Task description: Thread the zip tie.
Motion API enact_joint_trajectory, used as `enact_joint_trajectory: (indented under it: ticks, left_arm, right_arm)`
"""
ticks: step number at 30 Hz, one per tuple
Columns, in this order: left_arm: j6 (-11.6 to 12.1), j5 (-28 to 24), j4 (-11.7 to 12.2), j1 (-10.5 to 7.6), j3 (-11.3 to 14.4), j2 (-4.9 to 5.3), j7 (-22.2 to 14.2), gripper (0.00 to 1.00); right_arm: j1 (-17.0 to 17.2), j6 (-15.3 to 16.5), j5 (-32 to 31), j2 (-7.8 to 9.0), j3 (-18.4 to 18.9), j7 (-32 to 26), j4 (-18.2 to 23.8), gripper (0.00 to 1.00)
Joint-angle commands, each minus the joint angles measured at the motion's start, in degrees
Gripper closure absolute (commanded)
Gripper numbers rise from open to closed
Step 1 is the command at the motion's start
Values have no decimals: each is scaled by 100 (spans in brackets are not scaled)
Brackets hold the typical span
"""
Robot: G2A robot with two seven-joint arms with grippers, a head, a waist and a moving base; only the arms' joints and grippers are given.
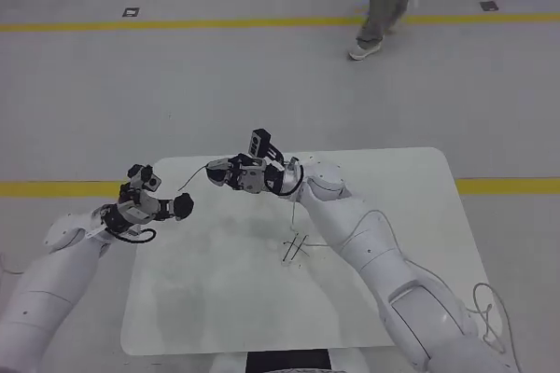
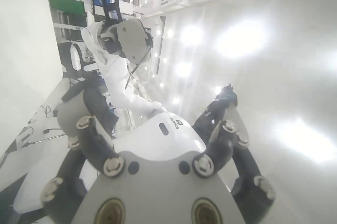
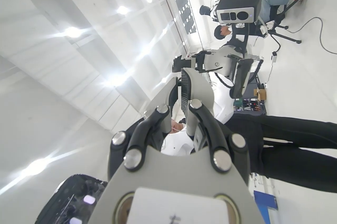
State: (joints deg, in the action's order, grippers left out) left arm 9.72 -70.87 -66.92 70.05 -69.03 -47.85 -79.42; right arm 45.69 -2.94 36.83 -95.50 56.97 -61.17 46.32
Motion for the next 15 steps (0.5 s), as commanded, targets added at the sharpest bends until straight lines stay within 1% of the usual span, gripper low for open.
enact_joint_trajectory:
  ticks: [1,2,3,6,8,9,15]
  left_arm:
    - [-3,-3,-4,4,-1,1,13,0]
    - [-7,-3,-18,7,1,-2,50,0]
    - [-13,-63,-91,28,8,-16,140,0]
    - [-36,-15,-199,79,2,-34,230,0]
    - [-92,-50,-263,96,12,-51,188,0]
    - [-62,-8,-285,84,9,-56,142,0]
    - [-62,-8,-285,84,9,-56,142,0]
  right_arm:
    - [1,-1,-2,0,1,0,2,100]
    - [19,4,3,0,2,28,16,100]
    - [80,-2,27,-1,-7,86,101,100]
    - [229,-73,303,-21,-20,14,326,100]
    - [274,-104,449,-38,-43,-20,374,100]
    - [269,-128,454,-46,-71,8,367,100]
    - [267,-124,461,-49,-75,45,363,100]
